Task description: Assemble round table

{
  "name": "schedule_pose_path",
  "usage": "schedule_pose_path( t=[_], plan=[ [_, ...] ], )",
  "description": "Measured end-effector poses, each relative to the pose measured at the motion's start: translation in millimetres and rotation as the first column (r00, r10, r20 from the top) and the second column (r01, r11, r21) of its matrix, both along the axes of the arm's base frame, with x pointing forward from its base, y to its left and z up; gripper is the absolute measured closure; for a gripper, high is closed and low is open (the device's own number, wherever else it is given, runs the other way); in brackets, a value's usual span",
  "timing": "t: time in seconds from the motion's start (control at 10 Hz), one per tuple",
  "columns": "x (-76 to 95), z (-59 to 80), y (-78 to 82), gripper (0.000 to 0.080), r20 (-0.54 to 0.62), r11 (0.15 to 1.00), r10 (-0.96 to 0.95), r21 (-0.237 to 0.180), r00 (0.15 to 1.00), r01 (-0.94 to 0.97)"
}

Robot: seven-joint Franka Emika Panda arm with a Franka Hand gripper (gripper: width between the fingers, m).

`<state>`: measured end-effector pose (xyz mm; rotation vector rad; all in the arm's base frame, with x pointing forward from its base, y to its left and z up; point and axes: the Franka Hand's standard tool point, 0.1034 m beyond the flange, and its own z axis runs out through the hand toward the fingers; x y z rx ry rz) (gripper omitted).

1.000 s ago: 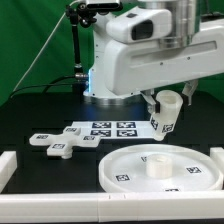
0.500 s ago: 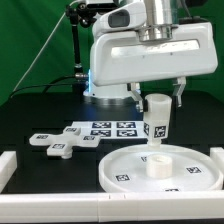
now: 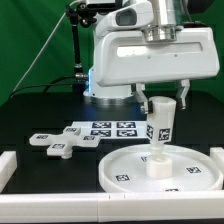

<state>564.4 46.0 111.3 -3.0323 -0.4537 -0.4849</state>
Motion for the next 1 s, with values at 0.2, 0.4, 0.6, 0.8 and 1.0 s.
schedule_pose_path(
  t=[0.2,0.4,0.6,0.8,1.0],
  plan=[
    [1.1,-5.4,0.0,0.0390,-0.006,1.000,-0.002,0.001,1.000,0.002],
    [1.4,-6.1,0.7,0.0390,0.000,1.000,-0.002,0.001,1.000,0.002],
    [4.0,-7.2,-0.9,0.0390,0.010,1.000,-0.006,0.000,1.000,0.006],
    [3.5,-11.7,-1.7,0.0390,0.003,1.000,-0.007,0.000,1.000,0.007],
    [1.3,-16.6,-1.7,0.0390,-0.005,1.000,-0.007,0.000,1.000,0.007]
  ],
)
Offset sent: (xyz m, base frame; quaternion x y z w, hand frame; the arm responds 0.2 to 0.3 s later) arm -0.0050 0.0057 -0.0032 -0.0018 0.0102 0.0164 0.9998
